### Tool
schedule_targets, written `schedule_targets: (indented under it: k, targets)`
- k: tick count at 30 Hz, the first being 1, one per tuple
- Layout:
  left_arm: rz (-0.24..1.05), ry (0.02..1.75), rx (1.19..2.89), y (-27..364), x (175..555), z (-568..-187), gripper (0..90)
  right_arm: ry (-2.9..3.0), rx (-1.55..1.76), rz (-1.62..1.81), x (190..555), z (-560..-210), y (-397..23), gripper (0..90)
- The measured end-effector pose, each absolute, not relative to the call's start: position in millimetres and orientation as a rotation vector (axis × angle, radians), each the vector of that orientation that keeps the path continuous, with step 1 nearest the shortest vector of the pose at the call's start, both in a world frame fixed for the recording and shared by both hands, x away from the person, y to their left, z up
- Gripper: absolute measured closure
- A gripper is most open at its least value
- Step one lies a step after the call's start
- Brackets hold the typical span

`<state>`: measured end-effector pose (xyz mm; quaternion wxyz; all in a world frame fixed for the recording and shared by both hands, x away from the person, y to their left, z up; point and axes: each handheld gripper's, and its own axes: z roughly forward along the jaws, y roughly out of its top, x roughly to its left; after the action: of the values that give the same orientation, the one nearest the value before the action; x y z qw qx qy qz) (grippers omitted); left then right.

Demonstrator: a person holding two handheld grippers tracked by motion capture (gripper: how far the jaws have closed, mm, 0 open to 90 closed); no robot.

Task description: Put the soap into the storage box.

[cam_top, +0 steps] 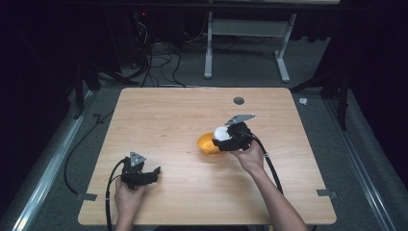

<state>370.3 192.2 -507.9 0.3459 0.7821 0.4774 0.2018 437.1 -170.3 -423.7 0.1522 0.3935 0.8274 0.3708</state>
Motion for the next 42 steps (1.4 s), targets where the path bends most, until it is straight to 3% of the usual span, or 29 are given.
schedule_targets:
  k: [42]
  targets:
    - [0.524, 1.239, 2.03, 192.3, 370.2, -507.9, 20.3, 2.416, 1.162, 0.964, 454.9, -449.3, -148.7, 24.8]
